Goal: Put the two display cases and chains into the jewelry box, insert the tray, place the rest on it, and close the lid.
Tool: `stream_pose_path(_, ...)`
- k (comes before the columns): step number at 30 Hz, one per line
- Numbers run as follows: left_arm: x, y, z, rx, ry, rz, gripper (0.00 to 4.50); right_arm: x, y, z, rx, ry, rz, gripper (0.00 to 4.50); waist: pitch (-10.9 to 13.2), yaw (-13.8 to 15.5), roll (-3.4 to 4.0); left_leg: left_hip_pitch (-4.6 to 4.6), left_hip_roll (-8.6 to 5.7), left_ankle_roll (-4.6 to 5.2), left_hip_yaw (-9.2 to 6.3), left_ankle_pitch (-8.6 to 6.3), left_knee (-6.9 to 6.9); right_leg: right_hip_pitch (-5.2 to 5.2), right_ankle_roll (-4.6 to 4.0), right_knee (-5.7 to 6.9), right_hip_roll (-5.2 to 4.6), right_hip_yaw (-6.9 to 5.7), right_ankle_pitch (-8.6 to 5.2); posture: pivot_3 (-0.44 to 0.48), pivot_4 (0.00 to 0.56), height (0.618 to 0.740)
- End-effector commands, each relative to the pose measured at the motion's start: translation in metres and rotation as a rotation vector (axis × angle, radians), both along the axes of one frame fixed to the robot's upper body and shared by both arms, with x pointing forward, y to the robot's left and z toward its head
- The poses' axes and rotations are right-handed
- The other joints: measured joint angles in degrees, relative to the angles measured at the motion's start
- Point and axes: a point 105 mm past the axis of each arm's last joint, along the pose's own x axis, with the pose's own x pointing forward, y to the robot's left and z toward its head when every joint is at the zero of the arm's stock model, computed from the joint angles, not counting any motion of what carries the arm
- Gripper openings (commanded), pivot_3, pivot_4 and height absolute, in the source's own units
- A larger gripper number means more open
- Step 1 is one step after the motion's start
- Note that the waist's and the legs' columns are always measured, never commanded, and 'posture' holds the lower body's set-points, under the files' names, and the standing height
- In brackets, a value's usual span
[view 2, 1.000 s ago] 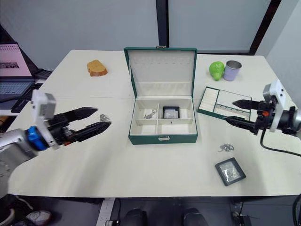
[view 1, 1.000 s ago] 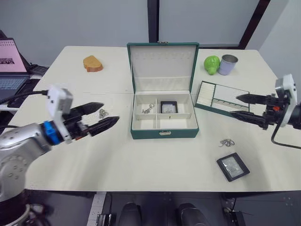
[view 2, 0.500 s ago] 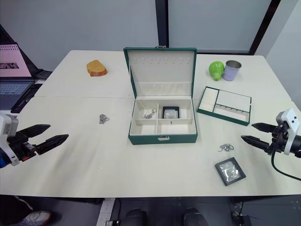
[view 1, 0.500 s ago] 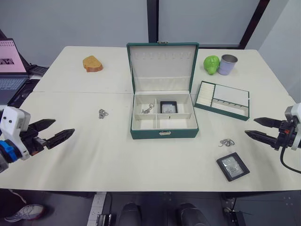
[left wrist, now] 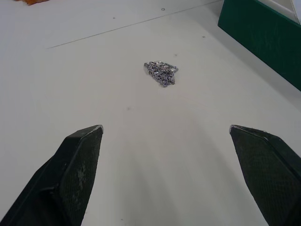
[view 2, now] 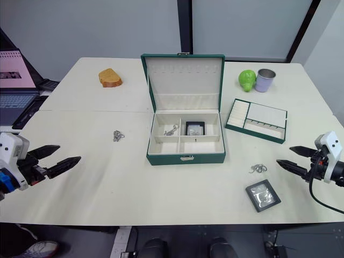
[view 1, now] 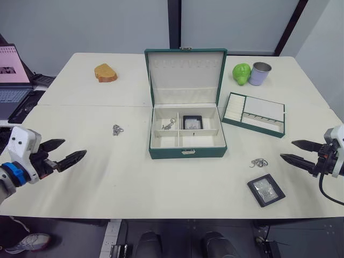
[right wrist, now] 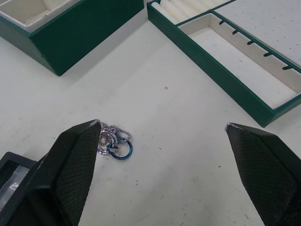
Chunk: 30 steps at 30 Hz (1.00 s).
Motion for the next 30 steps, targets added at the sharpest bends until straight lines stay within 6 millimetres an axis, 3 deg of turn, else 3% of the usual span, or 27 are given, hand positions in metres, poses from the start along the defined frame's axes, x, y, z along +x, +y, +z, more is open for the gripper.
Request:
stream_pose_path(1,0.002,-0.002,0.008,0.008,-0.036,-0.006,4.48,0.002,0.002,0.017,-0.015,-0.060,0.017,4.50,0.00,0.00,0.00,0.00,0.00,0.00,0.00,0.00,0.00,0.00,0.00,0.00,0.00,0.00,0.00,0.000,0.150,0.740)
stream_pose_path(4,0.003,-0.004,0.009,0.003,-0.041,-0.002,4.48,0.003,0.008,0.024,-0.001,-0.075,0.036,4.50,0.00,0.00,0.00,0.01,0.00,0.00,0.00,0.00,0.01,0.00,0.00,0.02,0.00,0.00,0.00,0.000,0.150,0.740)
stream_pose_path(8,0.007,-0.008,0.020,-0.041,-0.080,0.015,4.48,0.006,0.035,0.050,0.034,-0.129,0.139,4.50,0.00,0.01,0.02,0.01,0.00,0.00,0.00,0.00,0.02,-0.05,0.00,0.18,0.00,0.02,0.00,0.000,0.150,0.740)
stream_pose_path(15,0.025,-0.040,0.019,-0.105,-0.117,0.019,4.48,0.005,0.128,0.104,0.120,-0.219,0.456,4.50,0.00,-0.01,0.04,0.01,0.02,0.00,-0.05,0.00,0.11,-0.22,0.00,0.57,0.04,0.05,0.00,0.000,0.150,0.740)
stream_pose_path(18,0.034,-0.050,0.016,-0.114,-0.132,0.047,4.48,0.006,0.152,0.115,0.137,-0.252,0.518,4.50,-0.01,0.00,0.00,-0.05,0.01,0.00,-0.05,0.00,0.15,-0.26,0.00,0.58,0.03,0.05,0.00,0.000,0.150,0.740)
stream_pose_path(23,0.063,-0.071,0.010,-0.151,-0.220,0.187,4.48,0.024,0.208,0.122,0.106,-0.326,0.605,4.50,-0.05,0.00,-0.05,-0.07,0.01,0.01,-0.07,0.00,0.28,-0.32,0.00,0.73,0.02,0.05,0.00,0.000,0.150,0.740)
stream_pose_path(30,0.084,-0.075,-0.001,-0.182,-0.238,0.369,4.48,0.040,0.242,0.123,0.087,-0.349,0.632,4.50,-0.09,-0.03,-0.14,-0.21,0.04,0.01,-0.10,0.00,0.79,-0.37,0.00,0.77,0.03,0.01,0.00,0.000,0.150,0.740)
